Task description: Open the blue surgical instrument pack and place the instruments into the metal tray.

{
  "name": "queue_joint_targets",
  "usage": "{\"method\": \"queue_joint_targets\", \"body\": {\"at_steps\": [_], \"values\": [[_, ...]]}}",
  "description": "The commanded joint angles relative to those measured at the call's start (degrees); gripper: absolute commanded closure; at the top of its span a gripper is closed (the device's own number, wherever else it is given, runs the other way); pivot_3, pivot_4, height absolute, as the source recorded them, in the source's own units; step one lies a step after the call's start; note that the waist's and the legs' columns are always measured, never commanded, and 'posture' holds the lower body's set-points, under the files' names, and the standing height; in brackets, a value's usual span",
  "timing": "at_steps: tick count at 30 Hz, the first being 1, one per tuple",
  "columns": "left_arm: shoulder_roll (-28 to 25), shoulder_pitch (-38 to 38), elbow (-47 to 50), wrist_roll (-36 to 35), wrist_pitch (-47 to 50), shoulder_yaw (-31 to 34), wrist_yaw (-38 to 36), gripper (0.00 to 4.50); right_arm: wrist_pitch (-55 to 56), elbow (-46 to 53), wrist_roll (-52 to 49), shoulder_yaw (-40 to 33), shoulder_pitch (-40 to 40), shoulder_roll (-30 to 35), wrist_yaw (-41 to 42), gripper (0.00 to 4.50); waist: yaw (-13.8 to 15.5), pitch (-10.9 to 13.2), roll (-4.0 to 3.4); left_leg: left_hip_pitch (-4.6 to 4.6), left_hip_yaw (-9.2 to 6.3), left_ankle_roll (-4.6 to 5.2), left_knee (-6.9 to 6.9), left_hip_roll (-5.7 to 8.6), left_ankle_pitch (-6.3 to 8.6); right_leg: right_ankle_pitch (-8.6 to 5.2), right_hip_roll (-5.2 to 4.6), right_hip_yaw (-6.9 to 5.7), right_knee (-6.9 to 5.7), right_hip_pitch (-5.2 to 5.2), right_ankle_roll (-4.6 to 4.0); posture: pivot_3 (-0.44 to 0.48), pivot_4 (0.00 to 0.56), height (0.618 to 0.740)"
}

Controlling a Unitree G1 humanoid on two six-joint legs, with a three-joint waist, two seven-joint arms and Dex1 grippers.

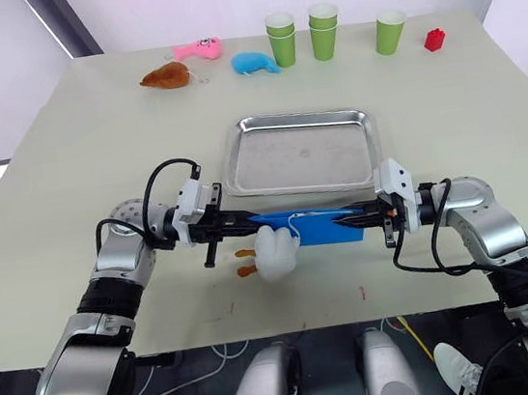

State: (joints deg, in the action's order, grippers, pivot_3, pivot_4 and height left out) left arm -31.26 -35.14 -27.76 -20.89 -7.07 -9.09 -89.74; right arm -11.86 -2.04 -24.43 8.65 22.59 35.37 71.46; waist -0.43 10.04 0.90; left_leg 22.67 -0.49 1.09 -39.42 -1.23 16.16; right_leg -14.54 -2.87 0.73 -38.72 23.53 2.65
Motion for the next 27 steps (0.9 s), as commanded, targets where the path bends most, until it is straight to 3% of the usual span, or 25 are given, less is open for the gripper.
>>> {"method": "queue_joint_targets", "body": {"at_steps": [1,8,12,21,27], "values": [[-0.47,-0.31,0.93,0.51,2.70,0.24,-0.47,4.15,1.27,0.73,0.54,-1.28,-0.04,0.08,0.11,4.50,-0.01,0.00,0.00,0.00,0.00,0.00,0.00,0.00,0.00,0.00,0.00,0.00,0.00,0.00,0.00,0.000,0.150,0.739],[-3.65,0.65,3.65,-0.04,7.07,2.02,-0.63,1.89,2.49,-0.10,1.36,-1.20,0.51,-0.53,0.15,4.50,-0.34,0.00,0.00,0.00,0.00,0.00,0.00,-0.01,0.00,0.00,0.01,0.01,-0.01,0.02,0.00,0.000,0.150,0.739],[-6.01,1.78,5.96,-1.46,8.76,5.34,1.46,0.06,2.36,-0.10,1.38,-1.17,0.39,-0.61,0.52,4.50,-0.33,0.00,0.00,0.00,0.00,0.00,0.01,-0.02,0.00,0.00,0.01,0.02,-0.02,0.03,0.00,0.000,0.150,0.739],[-11.25,14.01,27.45,-10.43,21.07,10.10,2.76,0.06,2.32,-1.12,1.71,-0.90,0.50,-0.99,0.99,4.50,-0.33,0.01,0.00,0.00,0.03,0.00,0.02,-0.06,0.00,0.00,-0.01,0.07,0.00,0.05,0.00,0.000,0.150,0.739],[-8.89,18.61,35.06,-9.91,22.78,7.15,7.11,0.06,2.37,-1.60,1.98,-0.56,0.75,-1.57,1.18,4.50,-0.32,0.00,0.00,-0.11,0.03,-0.01,0.02,-0.06,0.00,0.00,0.02,0.09,-0.11,0.02,-0.01,0.000,0.150,0.739]]}}
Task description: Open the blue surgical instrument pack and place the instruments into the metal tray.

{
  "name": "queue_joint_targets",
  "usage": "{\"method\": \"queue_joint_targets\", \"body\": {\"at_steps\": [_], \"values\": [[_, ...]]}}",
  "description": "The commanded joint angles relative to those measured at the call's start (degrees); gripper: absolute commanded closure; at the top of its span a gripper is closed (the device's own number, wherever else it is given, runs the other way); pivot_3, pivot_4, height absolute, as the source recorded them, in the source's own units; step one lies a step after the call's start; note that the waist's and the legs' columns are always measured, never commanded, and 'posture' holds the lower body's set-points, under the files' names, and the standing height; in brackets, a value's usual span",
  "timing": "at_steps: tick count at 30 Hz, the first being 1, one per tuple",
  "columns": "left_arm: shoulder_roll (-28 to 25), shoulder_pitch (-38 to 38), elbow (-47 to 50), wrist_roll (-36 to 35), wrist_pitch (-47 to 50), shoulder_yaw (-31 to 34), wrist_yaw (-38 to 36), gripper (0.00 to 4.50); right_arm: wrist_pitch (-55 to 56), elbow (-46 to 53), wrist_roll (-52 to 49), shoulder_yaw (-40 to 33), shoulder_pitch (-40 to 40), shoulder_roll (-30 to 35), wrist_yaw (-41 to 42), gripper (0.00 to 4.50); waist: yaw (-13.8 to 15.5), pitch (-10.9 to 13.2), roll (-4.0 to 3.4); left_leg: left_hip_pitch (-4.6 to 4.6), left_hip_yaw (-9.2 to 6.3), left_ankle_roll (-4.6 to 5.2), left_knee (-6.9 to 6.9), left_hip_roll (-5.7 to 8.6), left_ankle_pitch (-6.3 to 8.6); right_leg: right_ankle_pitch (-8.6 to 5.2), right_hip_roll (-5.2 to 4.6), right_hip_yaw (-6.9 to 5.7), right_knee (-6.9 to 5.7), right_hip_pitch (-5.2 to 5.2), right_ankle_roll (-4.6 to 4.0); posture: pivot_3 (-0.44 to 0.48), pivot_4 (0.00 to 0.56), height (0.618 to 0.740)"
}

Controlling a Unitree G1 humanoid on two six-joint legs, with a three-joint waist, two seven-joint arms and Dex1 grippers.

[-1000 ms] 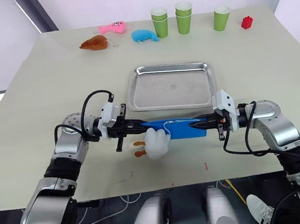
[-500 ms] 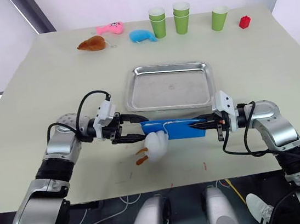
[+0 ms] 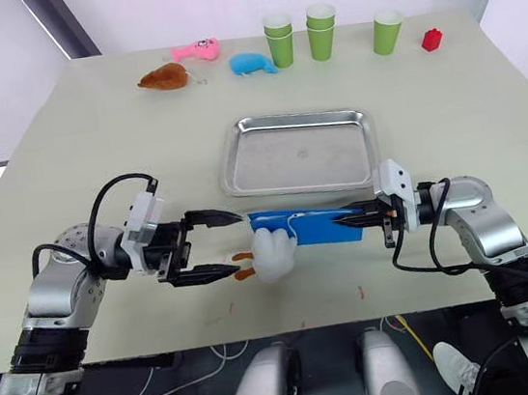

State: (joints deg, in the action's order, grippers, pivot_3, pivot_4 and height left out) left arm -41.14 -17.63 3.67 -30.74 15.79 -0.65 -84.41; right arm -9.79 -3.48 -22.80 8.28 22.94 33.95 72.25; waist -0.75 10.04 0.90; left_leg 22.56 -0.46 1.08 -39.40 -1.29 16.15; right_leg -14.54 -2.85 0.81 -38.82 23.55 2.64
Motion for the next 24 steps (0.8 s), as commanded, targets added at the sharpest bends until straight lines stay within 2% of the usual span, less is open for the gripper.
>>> {"method": "queue_joint_targets", "body": {"at_steps": [1,6,16,20,22,23,24], "values": [[1.35,1.50,4.18,-0.03,0.33,-1.48,2.43,0.06,0.27,-0.09,0.39,-0.19,0.37,-0.20,0.39,4.50,0.00,0.00,0.01,-0.03,0.02,0.00,0.00,0.00,0.00,0.00,0.00,0.03,0.00,-0.02,0.00,0.000,0.150,0.739],[2.69,3.40,5.45,0.33,2.32,-3.41,5.36,0.06,0.29,-0.04,0.69,-0.26,0.34,-0.35,0.26,4.50,-0.04,0.00,0.01,-0.03,0.02,0.00,0.00,0.00,0.00,0.00,0.02,0.03,0.01,-0.02,0.00,0.000,0.150,0.739],[4.89,3.84,-1.64,8.03,-6.94,-7.18,6.61,0.06,0.33,0.37,1.00,-0.29,0.17,-0.69,-0.16,4.50,-0.05,0.00,0.01,-0.06,0.05,0.00,0.01,0.00,0.00,0.00,0.03,0.05,0.01,-0.02,-0.01,0.000,0.150,0.739],[5.58,3.20,-5.11,10.97,-11.79,-8.13,6.22,1.21,0.83,0.06,1.56,-0.09,0.26,-0.80,-0.13,4.50,-0.06,0.00,0.01,-0.06,0.07,0.00,0.01,0.00,0.00,0.00,0.02,0.06,0.00,-0.02,-0.01,0.000,0.150,0.739],[5.65,3.17,-5.72,10.81,-12.60,-8.25,5.52,2.12,1.05,-0.22,1.78,-0.06,0.50,-0.88,-0.07,4.50,-0.05,0.00,0.01,-0.07,0.06,0.00,0.01,0.00,0.00,0.00,0.02,0.05,0.00,-0.02,-0.02,0.000,0.150,0.739],[5.70,3.09,-5.92,10.63,-12.66,-8.19,5.54,2.75,1.08,-0.30,1.82,-0.07,0.61,-0.95,-0.05,4.50,-0.05,0.00,0.01,-0.07,0.06,0.00,0.01,0.00,0.00,0.00,0.02,0.05,0.00,-0.02,-0.02,0.000,0.150,0.739],[5.70,3.00,-6.09,10.50,-12.73,-8.09,5.54,3.01,1.15,-0.35,1.88,-0.05,0.65,-1.02,-0.05,4.50,-0.06,0.00,0.01,-0.07,0.06,0.00,0.01,-0.01,0.00,0.01,0.02,0.06,0.00,-0.02,-0.02,0.000,0.150,0.739]]}}
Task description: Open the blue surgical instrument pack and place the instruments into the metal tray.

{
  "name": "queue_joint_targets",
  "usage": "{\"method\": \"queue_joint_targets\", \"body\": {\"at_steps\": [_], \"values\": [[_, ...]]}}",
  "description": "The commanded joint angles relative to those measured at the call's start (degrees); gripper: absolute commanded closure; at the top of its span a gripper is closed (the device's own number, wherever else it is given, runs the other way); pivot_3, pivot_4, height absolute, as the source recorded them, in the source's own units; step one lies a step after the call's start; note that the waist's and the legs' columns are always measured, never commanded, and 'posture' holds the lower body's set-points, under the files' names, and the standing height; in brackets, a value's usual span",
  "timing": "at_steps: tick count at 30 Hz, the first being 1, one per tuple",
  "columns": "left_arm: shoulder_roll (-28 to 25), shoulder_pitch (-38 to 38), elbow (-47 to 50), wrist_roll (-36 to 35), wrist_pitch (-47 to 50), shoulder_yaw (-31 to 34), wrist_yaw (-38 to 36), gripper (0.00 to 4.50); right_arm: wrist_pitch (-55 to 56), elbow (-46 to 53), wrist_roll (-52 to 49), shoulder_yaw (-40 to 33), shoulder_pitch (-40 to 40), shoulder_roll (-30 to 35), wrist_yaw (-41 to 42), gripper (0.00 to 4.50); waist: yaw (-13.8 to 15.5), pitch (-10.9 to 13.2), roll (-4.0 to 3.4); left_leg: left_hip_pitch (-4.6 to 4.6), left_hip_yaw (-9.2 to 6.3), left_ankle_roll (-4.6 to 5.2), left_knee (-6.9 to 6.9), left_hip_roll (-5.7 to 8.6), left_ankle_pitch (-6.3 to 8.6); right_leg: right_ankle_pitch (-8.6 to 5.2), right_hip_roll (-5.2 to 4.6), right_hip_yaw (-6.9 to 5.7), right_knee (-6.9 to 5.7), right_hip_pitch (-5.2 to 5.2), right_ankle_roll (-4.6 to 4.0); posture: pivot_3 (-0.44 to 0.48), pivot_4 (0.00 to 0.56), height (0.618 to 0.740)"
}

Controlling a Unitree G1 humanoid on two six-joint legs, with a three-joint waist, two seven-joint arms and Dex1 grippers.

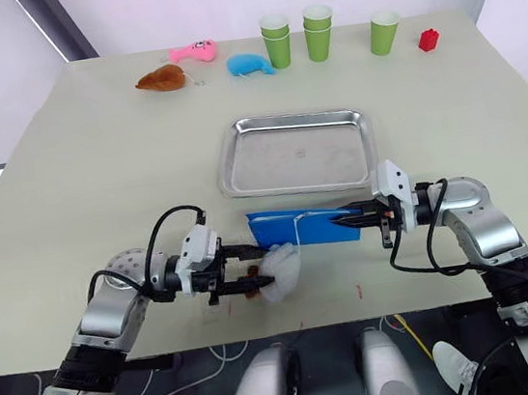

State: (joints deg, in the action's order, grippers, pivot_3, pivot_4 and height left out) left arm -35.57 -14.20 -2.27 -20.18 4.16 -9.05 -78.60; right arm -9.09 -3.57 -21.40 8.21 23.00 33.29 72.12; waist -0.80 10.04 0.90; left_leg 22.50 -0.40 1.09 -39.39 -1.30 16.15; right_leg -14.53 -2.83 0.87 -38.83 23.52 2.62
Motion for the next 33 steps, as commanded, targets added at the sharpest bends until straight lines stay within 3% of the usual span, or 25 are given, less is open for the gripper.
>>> {"method": "queue_joint_targets", "body": {"at_steps": [1,5,15,20,24,33], "values": [[0.00,-0.52,-0.15,-0.33,-0.97,0.48,-0.37,3.62,0.59,-0.44,0.54,0.03,0.71,-0.46,0.07,4.50,-0.01,0.00,0.00,0.00,0.00,0.00,0.00,0.00,0.00,0.00,0.00,0.00,0.00,0.00,0.00,0.000,0.150,0.739],[-0.29,-0.91,0.95,-3.11,0.80,1.96,-0.88,4.46,1.10,-0.97,0.87,0.16,1.11,-0.89,0.07,4.50,-0.08,0.00,0.00,-0.02,0.01,0.00,0.00,0.00,0.00,0.00,0.00,0.01,-0.01,0.00,0.00,0.000,0.150,0.739],[-5.30,-3.57,1.01,-11.29,5.27,12.53,-1.73,4.46,2.00,-1.34,1.04,-0.13,0.93,-1.22,0.42,4.50,-0.28,0.01,0.01,-0.02,-0.02,0.00,0.00,-0.05,0.00,0.01,0.05,0.01,-0.02,0.01,-0.02,0.000,0.150,0.739],[-11.76,-5.22,-9.57,-6.73,0.32,15.50,-4.51,4.46,3.25,-1.18,0.61,-0.40,0.29,-1.54,0.76,4.50,-0.24,0.01,0.01,-0.03,0.02,0.00,0.01,-0.04,0.00,0.01,0.05,0.01,0.01,0.01,-0.02,0.000,0.150,0.739],[-13.75,-8.91,-16.16,-4.80,-2.27,16.13,-4.20,4.46,3.55,-1.21,0.47,-0.46,0.29,-1.62,0.95,4.50,-0.10,0.01,0.01,-0.02,-0.02,0.00,0.02,-0.04,0.00,0.00,0.07,-0.05,0.00,0.02,-0.02,0.000,0.150,0.739],[-15.94,-7.06,-18.84,-1.10,-0.97,15.24,-3.40,4.46,5.32,-1.28,0.48,-1.17,-0.54,-1.30,1.18,4.50,-0.10,0.02,0.03,0.02,0.04,0.00,0.07,-0.04,0.00,0.00,0.05,0.00,0.04,0.07,-0.02,0.000,0.150,0.739]]}}
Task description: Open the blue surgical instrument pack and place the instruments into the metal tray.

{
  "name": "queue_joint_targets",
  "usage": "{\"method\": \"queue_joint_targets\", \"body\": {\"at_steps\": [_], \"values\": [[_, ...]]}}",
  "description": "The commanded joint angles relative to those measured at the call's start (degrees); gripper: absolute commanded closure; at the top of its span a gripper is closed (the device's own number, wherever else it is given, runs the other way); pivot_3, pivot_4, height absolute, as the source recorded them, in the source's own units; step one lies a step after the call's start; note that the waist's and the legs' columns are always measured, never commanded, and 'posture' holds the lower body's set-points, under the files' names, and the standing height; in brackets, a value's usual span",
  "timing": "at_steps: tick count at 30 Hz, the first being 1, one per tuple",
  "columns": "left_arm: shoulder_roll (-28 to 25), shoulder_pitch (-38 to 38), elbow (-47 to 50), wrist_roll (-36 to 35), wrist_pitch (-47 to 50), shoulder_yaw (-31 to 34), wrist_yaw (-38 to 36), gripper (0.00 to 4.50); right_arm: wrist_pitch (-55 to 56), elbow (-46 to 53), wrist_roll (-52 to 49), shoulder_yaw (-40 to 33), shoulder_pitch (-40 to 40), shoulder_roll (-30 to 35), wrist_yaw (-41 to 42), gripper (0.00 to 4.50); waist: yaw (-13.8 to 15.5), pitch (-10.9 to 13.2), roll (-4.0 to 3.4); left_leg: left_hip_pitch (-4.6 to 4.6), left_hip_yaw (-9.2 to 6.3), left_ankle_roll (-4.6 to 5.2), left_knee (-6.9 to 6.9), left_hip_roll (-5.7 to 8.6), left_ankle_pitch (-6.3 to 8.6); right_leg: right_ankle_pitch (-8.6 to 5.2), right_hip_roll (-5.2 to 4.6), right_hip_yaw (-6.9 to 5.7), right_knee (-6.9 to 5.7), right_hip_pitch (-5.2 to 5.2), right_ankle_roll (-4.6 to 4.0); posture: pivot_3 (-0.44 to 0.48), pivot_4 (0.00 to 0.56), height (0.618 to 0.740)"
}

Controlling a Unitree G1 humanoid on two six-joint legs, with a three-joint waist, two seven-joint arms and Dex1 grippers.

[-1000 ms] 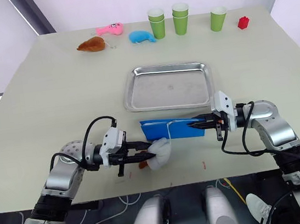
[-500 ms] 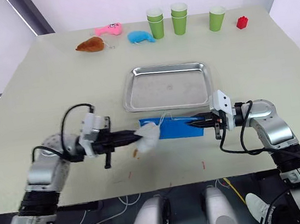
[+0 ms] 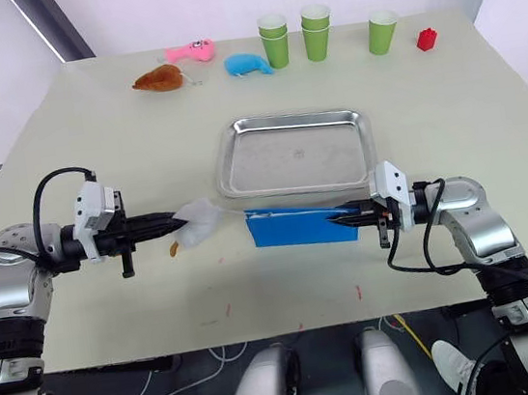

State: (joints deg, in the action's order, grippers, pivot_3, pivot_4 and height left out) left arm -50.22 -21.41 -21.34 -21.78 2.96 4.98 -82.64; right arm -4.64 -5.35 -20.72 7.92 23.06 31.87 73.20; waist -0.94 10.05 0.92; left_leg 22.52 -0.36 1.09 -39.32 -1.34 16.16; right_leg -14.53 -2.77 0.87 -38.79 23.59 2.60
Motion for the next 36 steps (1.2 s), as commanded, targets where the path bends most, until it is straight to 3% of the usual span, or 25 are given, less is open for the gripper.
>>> {"method": "queue_joint_targets", "body": {"at_steps": [1,14,25,36], "values": [[-1.45,0.26,-0.12,0.91,-0.07,1.36,0.96,4.46,0.96,0.53,-0.27,-0.98,-0.63,0.13,0.08,4.50,0.06,0.01,0.02,0.01,-0.02,0.00,0.00,0.00,0.00,0.00,0.00,-0.02,0.00,0.00,0.00,0.000,0.150,0.739],[-3.66,-0.90,-4.54,1.46,-1.99,5.06,2.75,4.46,1.51,0.49,-0.38,-0.95,-1.56,0.04,-0.20,4.50,0.03,0.00,0.03,0.01,-0.02,0.00,-0.01,0.00,0.00,0.00,-0.01,-0.02,-0.03,0.00,0.00,0.000,0.150,0.739],[-3.11,5.59,-0.30,3.45,-1.24,2.27,2.49,4.46,1.27,-0.03,-0.83,-1.14,-1.15,-0.66,-0.78,4.50,-0.04,0.00,0.03,-0.02,0.00,0.00,-0.01,-0.02,0.00,0.00,-0.01,0.00,-0.04,0.00,0.00,0.000,0.150,0.739],[-0.07,7.62,-2.09,4.48,-2.25,0.41,3.70,4.46,-7.37,6.90,-12.41,-3.97,-1.18,-2.99,0.66,4.50,0.38,0.01,0.00,-0.04,0.03,0.00,-0.01,0.01,0.00,0.01,-0.05,0.02,-0.05,-0.02,0.00,0.000,0.150,0.739]]}}
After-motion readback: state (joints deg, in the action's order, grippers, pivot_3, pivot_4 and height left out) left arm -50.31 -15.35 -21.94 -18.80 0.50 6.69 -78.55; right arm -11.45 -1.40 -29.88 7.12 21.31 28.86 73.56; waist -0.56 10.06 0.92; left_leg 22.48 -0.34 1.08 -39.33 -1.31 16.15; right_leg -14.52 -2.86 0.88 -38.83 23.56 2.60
